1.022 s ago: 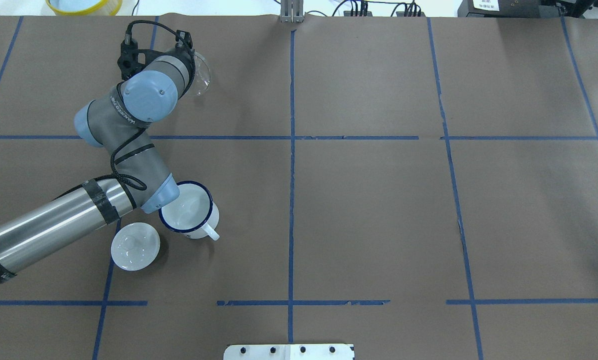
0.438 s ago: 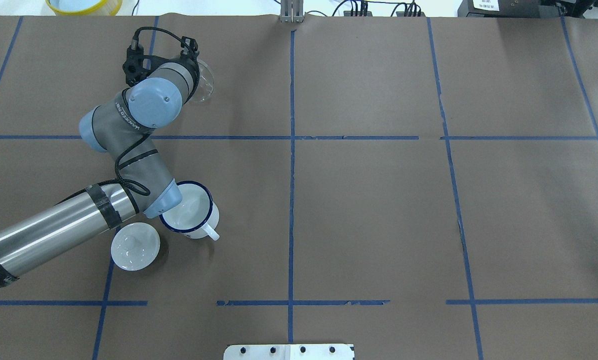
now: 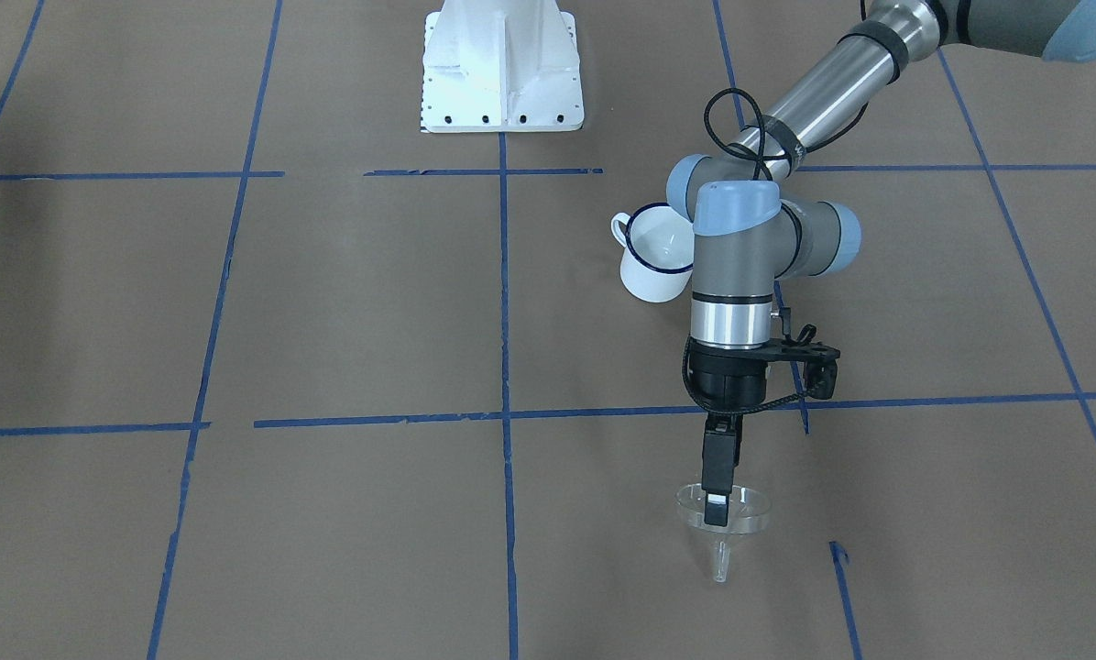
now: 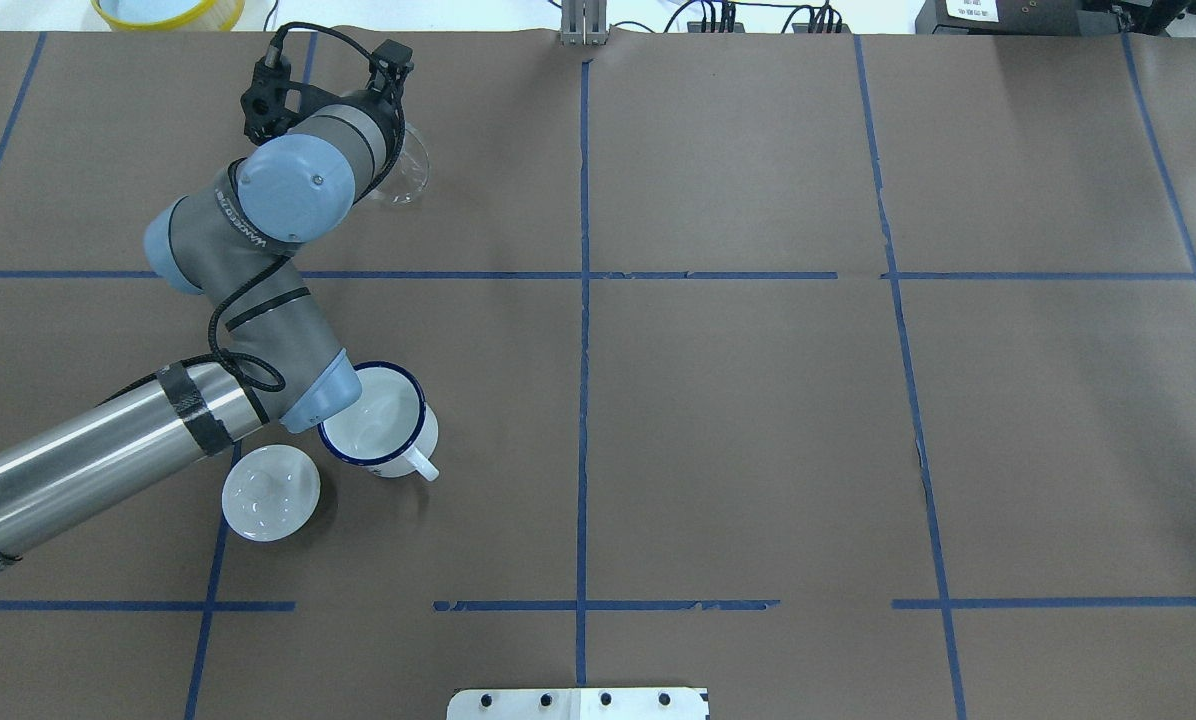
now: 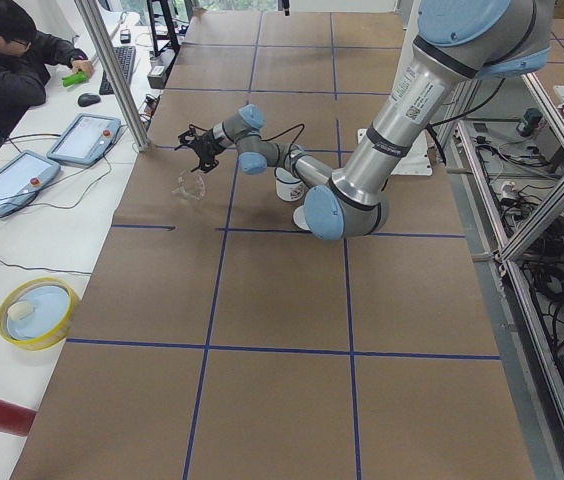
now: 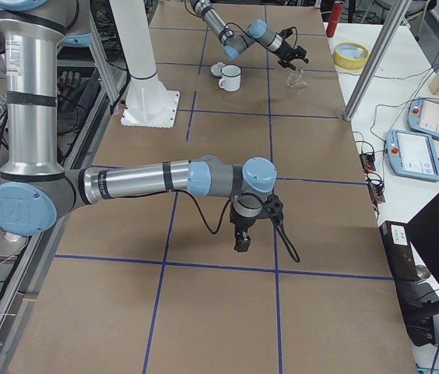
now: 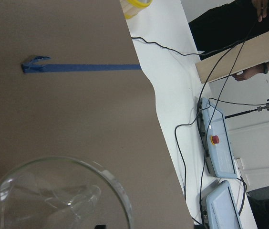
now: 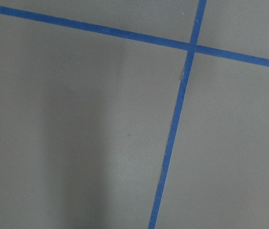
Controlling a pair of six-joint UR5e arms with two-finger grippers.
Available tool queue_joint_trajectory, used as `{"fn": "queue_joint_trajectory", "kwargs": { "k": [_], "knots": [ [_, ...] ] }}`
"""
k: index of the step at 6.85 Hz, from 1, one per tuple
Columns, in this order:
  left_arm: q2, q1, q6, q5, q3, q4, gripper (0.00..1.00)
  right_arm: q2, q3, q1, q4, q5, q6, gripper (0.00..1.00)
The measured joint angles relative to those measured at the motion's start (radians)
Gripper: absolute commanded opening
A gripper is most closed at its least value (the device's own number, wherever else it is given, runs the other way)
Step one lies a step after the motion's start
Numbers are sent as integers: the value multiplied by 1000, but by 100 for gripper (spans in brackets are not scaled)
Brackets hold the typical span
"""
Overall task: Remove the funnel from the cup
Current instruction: 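Carry the funnel farther from the robot and set it down, then move the left gripper down to the white bowl beside the mug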
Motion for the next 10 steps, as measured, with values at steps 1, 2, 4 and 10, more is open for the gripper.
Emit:
{"fn": "queue_joint_trajectory", "kwargs": {
  "k": [1, 2, 4, 10],
  "knots": [
    [40, -8, 107, -81, -125, 89, 100, 0, 0, 0, 0, 0, 0, 100],
    [86, -16, 228, -160, -277, 201, 100, 0, 0, 0, 0, 0, 0, 100],
    [219, -39, 483, -350, -600, 456, 100, 0, -1, 0, 0, 0, 0, 100],
    [640, 24, 888, -654, -923, 563, 100, 0, -1, 0, 0, 0, 0, 100]
  ]
}}
